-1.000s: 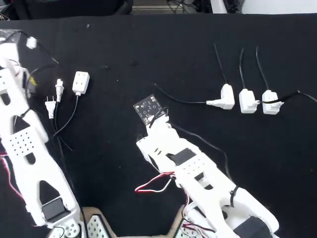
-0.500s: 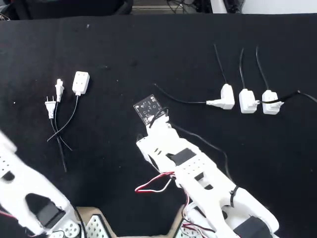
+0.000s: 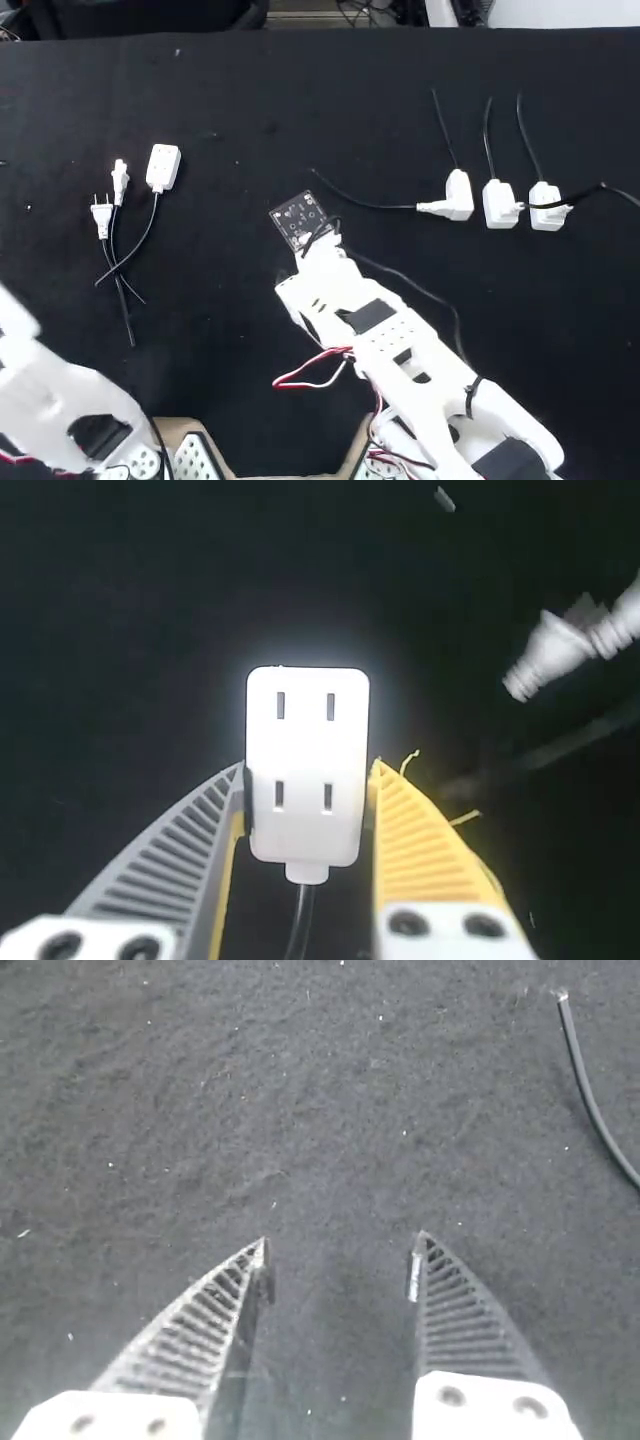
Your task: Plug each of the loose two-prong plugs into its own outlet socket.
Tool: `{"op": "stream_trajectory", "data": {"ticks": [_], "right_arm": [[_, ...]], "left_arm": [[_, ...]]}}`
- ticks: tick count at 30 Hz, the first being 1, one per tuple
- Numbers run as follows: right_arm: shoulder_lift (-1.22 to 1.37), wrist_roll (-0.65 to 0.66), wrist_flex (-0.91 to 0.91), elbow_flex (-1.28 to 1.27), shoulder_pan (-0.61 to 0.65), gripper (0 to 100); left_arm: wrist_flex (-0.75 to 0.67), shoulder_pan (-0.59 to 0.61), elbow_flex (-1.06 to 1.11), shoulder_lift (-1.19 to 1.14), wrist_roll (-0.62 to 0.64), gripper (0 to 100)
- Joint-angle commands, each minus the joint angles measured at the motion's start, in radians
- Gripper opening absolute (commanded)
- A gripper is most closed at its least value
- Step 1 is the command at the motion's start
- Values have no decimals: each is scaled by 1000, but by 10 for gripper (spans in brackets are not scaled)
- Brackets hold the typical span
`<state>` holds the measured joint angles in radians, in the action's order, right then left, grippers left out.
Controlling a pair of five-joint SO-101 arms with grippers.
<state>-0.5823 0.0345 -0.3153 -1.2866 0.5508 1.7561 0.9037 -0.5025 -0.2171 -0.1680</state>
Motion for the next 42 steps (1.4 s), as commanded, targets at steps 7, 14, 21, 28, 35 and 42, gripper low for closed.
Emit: {"op": "stream_trajectory", "data": {"ticks": [7, 14, 21, 28, 35, 42], "right_arm": [[-39, -9, 15, 28, -157, 208], [-39, -11, 21, 28, -227, 208], [-39, -11, 21, 28, -226, 208], [-39, -11, 21, 28, -224, 208], [-39, -11, 21, 28, -224, 208], [-39, -11, 21, 28, -213, 208]], "left_arm": [[-120, -512, 429, 290, 5, 30], [-255, -829, 596, 296, -101, 30], [-577, -871, 871, 299, -104, 35], [-643, -862, 932, 308, -35, 274], [-489, -771, 779, 379, -77, 224], [-370, -667, 842, 353, -354, 221]]}}
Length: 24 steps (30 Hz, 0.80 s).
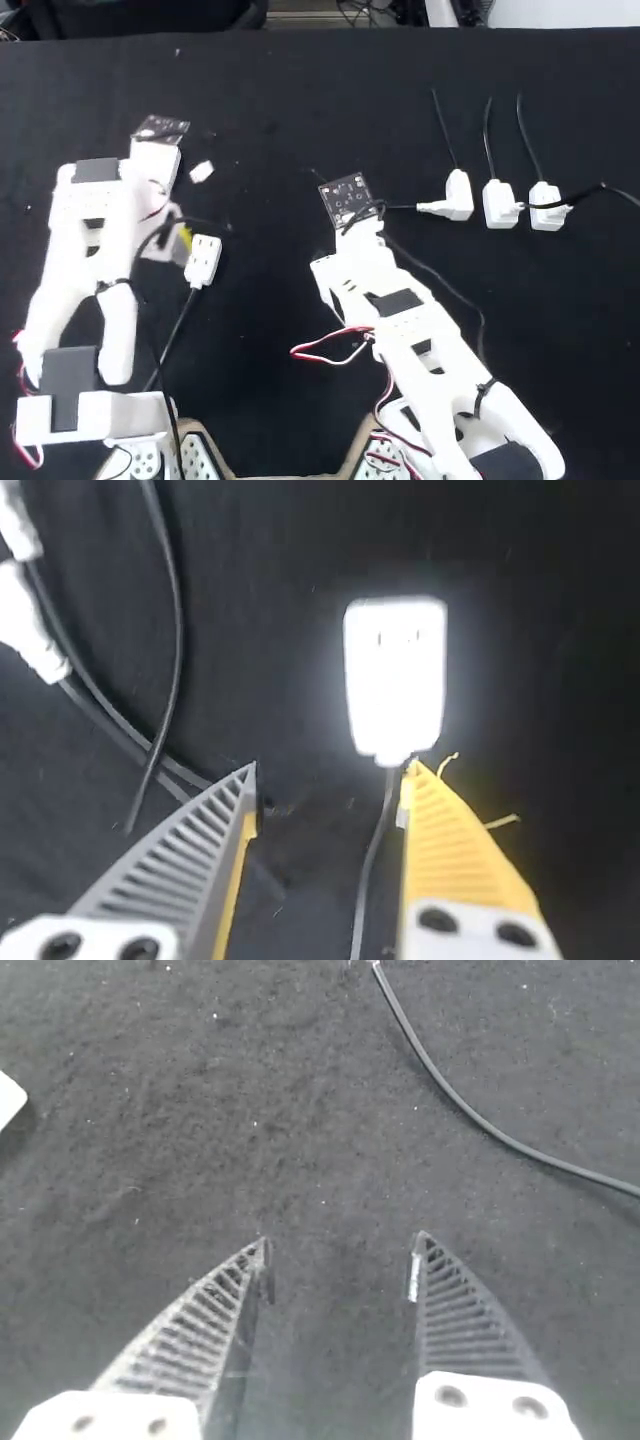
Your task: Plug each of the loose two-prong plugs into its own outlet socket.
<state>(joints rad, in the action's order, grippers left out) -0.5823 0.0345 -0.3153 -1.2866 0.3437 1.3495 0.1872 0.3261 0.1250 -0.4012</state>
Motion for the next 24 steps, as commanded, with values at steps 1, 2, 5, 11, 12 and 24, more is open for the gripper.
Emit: {"op": "stream_trajectory", "data": {"ticks": [1, 2, 5, 11, 12, 24], "right_arm": [[-38, -11, 21, 27, 5, 208], [-38, -11, 21, 25, 15, 208], [-38, -11, 21, 21, 37, 208], [-38, -11, 21, 19, 32, 208], [-38, -11, 21, 19, 32, 208], [-38, -11, 21, 19, 32, 208]], "left_arm": [[34, 53, 38, 6, -129, 221], [32, 51, 61, 6, -129, 221], [32, 13, 108, 17, -129, 221], [-43, -91, 226, 52, -127, 222], [-94, -99, 259, 54, -127, 223], [-381, -87, 371, 52, -49, 221]]}}
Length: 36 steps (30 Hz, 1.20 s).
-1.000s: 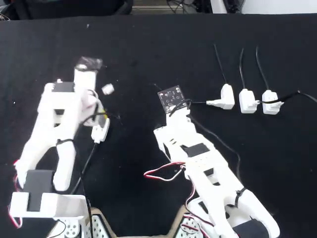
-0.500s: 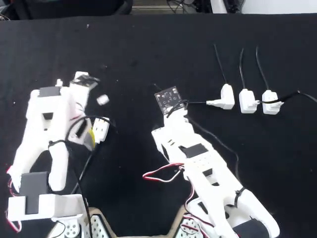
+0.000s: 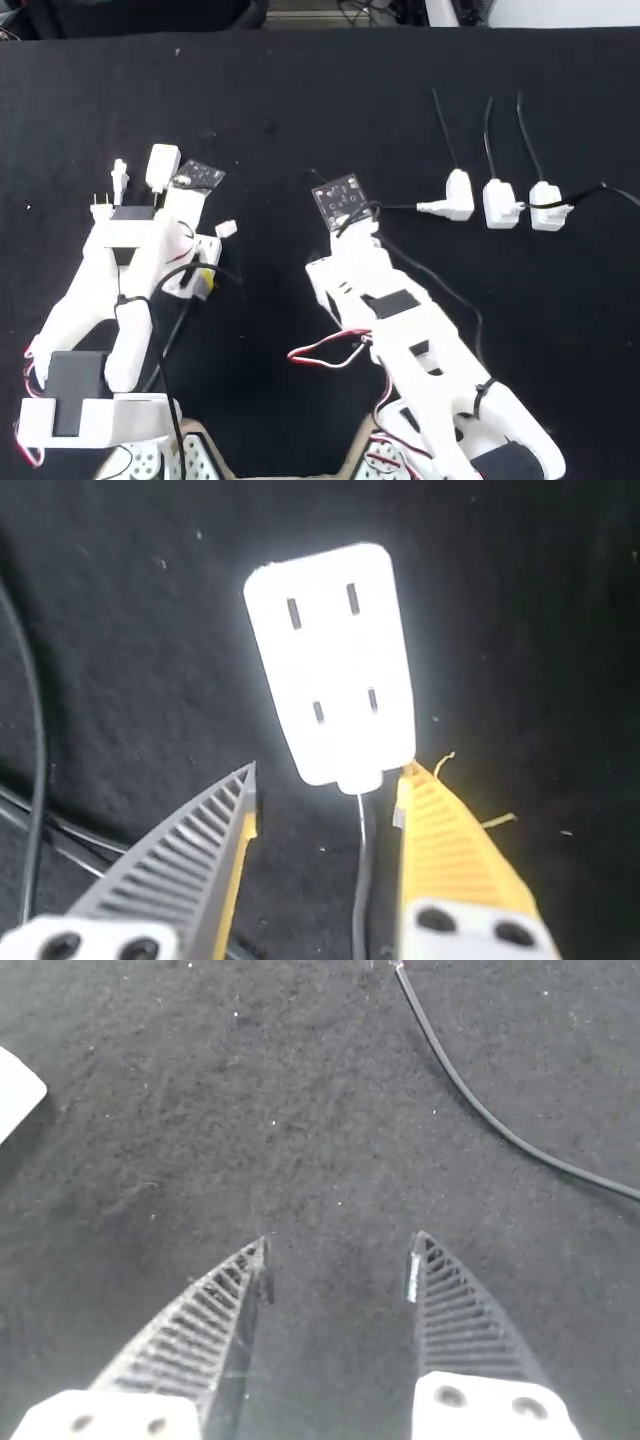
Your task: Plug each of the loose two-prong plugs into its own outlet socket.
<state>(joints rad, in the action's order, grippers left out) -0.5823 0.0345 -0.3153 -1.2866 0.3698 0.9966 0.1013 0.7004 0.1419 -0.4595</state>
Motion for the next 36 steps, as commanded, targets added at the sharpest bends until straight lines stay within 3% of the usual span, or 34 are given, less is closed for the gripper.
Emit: {"op": "stream_trajectory", "data": {"ticks": [1, 3, 9, 13, 19, 29, 31, 36], "right_arm": [[-38, -11, 21, 19, 6, 208], [-38, -11, 21, 19, 6, 208], [-38, -11, 21, 19, 9, 208], [-38, -11, 21, 19, 9, 208], [-35, -11, 21, 19, 9, 208], [-35, -11, 21, 19, 9, 208], [-35, -11, 21, 19, 9, 208], [-35, -11, 21, 19, 9, 208]], "left_arm": [[-34, 18, -5, 43, 8, 221], [-35, 53, -18, 44, -14, 223], [-28, 162, -16, 37, -267, 221], [-34, 243, -71, 44, -338, 220], [-25, 286, -203, 44, -338, 220], [127, 216, -286, 44, -338, 220], [106, 214, -295, 44, -322, 220], [-97, 242, -288, 34, -109, 220]]}}
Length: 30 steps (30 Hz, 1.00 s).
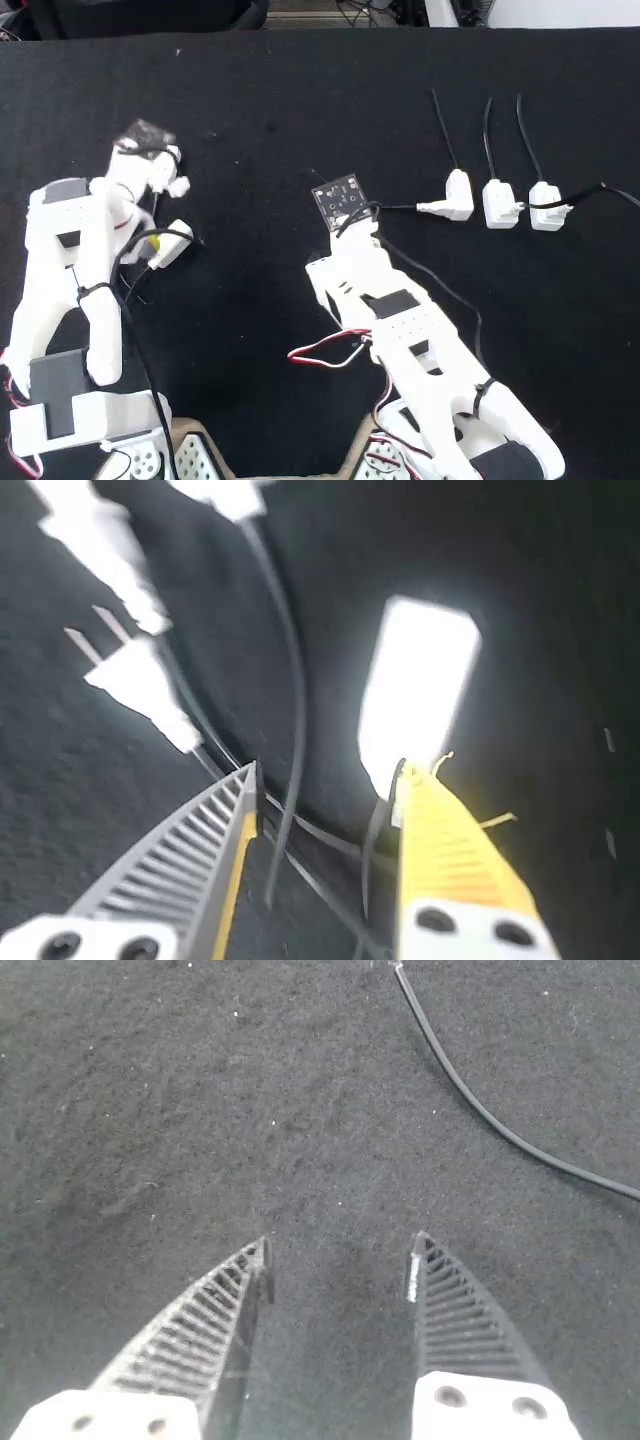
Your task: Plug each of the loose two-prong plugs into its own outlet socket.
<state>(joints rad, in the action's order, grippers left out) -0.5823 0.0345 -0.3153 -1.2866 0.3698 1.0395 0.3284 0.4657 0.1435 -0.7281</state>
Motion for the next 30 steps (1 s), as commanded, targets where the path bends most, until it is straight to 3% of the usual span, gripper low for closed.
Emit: {"op": "stream_trajectory", "data": {"ticks": [1, 5, 16, 23, 30], "right_arm": [[-35, -11, 21, 19, 9, 208], [-35, -11, 21, 19, 9, 208], [-36, -8, 20, 19, 9, 208], [-38, -8, 21, 19, 9, 208], [-38, -8, 21, 19, 9, 208]], "left_arm": [[-180, 16, -38, 32, 222, 220], [-270, -16, 28, 32, 391, 220], [-250, -171, 166, 44, 404, 220], [-112, -128, 25, 35, 404, 220], [-94, 19, 16, 34, 405, 220]]}}
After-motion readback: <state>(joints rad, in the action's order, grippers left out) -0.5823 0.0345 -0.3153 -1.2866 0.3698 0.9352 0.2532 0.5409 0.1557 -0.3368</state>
